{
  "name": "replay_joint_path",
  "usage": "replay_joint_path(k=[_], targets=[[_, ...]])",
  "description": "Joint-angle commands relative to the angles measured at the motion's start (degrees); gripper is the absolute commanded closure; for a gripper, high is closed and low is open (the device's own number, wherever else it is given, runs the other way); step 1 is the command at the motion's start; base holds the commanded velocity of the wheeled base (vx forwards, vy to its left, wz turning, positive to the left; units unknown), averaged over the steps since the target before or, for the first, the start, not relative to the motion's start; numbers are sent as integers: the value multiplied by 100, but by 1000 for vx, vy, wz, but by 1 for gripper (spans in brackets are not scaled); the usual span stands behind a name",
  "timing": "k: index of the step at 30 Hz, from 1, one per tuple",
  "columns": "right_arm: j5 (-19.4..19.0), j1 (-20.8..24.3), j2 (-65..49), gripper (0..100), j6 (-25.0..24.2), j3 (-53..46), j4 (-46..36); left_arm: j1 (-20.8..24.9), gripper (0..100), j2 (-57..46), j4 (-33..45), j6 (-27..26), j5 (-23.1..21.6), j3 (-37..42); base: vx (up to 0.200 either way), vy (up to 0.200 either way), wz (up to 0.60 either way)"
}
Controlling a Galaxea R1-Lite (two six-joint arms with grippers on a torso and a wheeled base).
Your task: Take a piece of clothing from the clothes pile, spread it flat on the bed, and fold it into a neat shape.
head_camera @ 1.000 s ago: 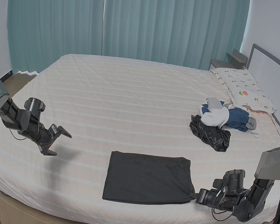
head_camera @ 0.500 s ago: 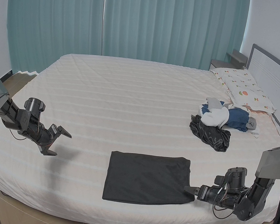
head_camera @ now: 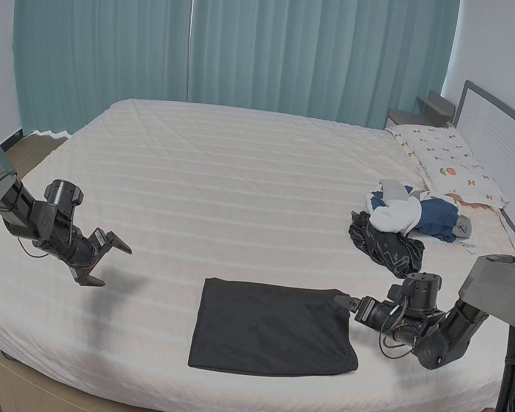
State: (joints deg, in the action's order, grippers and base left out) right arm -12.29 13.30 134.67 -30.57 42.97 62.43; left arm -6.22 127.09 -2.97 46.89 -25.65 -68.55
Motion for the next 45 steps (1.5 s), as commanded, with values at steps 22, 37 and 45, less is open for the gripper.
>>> replay_joint_path(k=[22, 37, 45], targets=[[385, 24, 1281, 100, -696, 2286, -758, -2, 0, 18, -1, 5, 34, -9, 0, 0, 0], [543, -29, 1255, 100, -871, 2224, -697, 15, 0, 27, -1, 5, 104, -1, 0, 0, 0], [622, -56, 1281, 100, -871, 2224, -706, 24, 0, 27, -1, 5, 104, -1, 0, 0, 0]])
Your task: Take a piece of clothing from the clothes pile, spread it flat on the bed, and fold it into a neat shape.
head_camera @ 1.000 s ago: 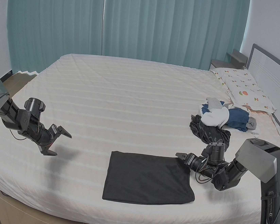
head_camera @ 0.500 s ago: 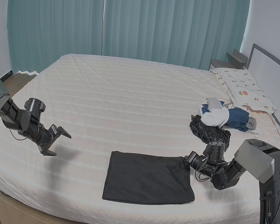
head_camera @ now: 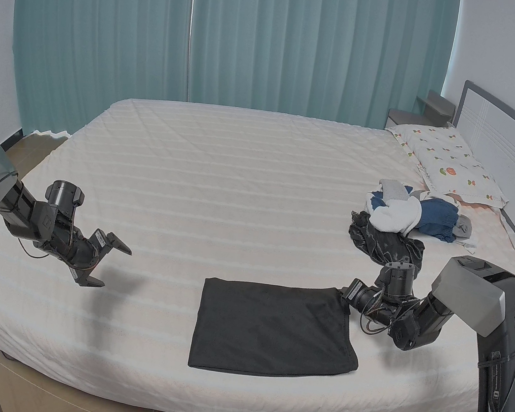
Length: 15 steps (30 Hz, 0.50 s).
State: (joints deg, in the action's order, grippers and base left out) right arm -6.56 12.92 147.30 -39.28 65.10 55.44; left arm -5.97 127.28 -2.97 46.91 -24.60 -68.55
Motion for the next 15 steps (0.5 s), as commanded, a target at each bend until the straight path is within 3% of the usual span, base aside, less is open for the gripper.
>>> replay_joint_path(k=[1, 14, 15], targets=[[76, -27, 27, 100, 8, 12, -7, 0, 0, 7, -1, 2, -1, -1, 0, 0, 0], [102, -71, 80, 100, -10, 29, -7, 0, 0, 7, -1, 2, -1, -9, 0, 0, 0], [102, -71, 80, 0, -10, 29, -7, 0, 0, 7, -1, 2, -1, -9, 0, 0, 0]])
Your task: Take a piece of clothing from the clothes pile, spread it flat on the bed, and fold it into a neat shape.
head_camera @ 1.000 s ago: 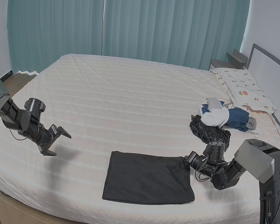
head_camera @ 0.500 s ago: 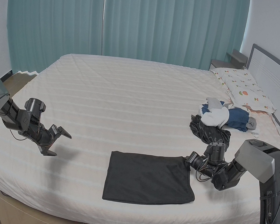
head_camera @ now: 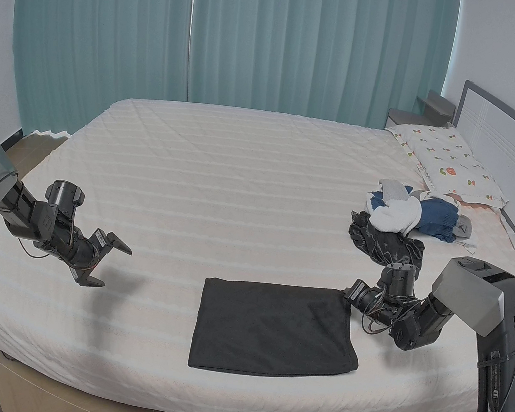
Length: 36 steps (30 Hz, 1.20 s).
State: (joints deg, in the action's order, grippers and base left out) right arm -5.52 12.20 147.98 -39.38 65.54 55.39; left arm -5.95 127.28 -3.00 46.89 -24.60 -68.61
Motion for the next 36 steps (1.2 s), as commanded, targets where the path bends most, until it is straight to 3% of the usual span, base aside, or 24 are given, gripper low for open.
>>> replay_joint_path(k=[1, 7, 14, 21, 25, 29, 36], targets=[[-1, 1, 11, 0, 0, -15, -2, -3, 0, 7, 1, 5, -1, -3, 0, 0, 0], [-1, -78, -120, 0, -18, -164, 15, -3, 0, 7, 1, 5, -1, -3, 0, 0, 0], [-28, -359, -920, 0, -97, -1324, 130, -3, 0, 7, 1, 5, 8, 5, 0, 0, 0], [16, -754, -1702, 0, -316, -3477, 1307, -3, 0, -54, -8, 5, -1, 93, 0, 0, 0], [-45, -772, -1676, 0, -826, -4312, 2283, 15, 0, -90, -122, 40, -1, 225, 0, 0, 0], [-116, -711, -1360, 0, -1011, -4471, 2933, 199, 0, -292, -289, 49, -1, 542, 0, 0, 0], [-283, -737, -1263, 0, -1081, -4743, 3118, 542, 0, -353, -702, 58, -1, 999, 0, 0, 0]])
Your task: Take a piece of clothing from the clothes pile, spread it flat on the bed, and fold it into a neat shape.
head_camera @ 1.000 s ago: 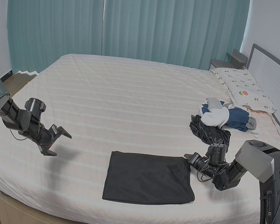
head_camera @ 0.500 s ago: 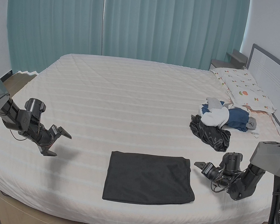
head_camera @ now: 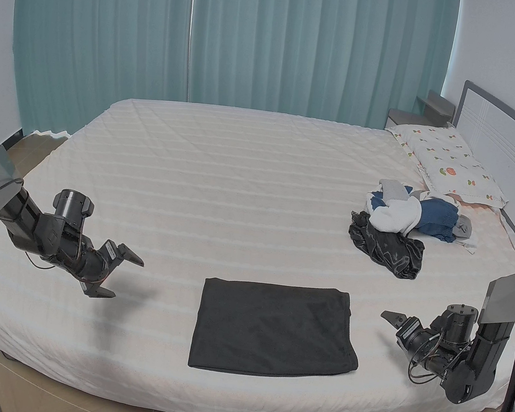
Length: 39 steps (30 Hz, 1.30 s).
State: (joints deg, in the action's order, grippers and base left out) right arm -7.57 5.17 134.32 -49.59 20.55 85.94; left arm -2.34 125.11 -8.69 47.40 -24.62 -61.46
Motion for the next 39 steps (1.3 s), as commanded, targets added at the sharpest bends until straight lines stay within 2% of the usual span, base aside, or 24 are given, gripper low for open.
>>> replay_joint_path(k=[1, 6, 12, 27, 39], targets=[[-113, -60, 121, 0, -130, -236, 63, 181, 0, -119, -168, 6, 2, 293, 0, 0, 0], [-324, -192, 244, 0, -464, -192, 221, 181, 0, -101, -185, 6, 2, 311, -40, 0, 0], [-359, -183, 306, 0, -464, -254, 362, 190, 0, -92, -194, -11, 2, 311, -200, 0, 0], [-342, -139, 350, 0, -429, -254, 362, 313, 0, -83, -194, 50, 2, 188, 0, 0, 0], [-324, -121, 385, 0, -411, -254, 362, 498, 0, -75, -194, 156, 2, 56, 0, -200, 0]])
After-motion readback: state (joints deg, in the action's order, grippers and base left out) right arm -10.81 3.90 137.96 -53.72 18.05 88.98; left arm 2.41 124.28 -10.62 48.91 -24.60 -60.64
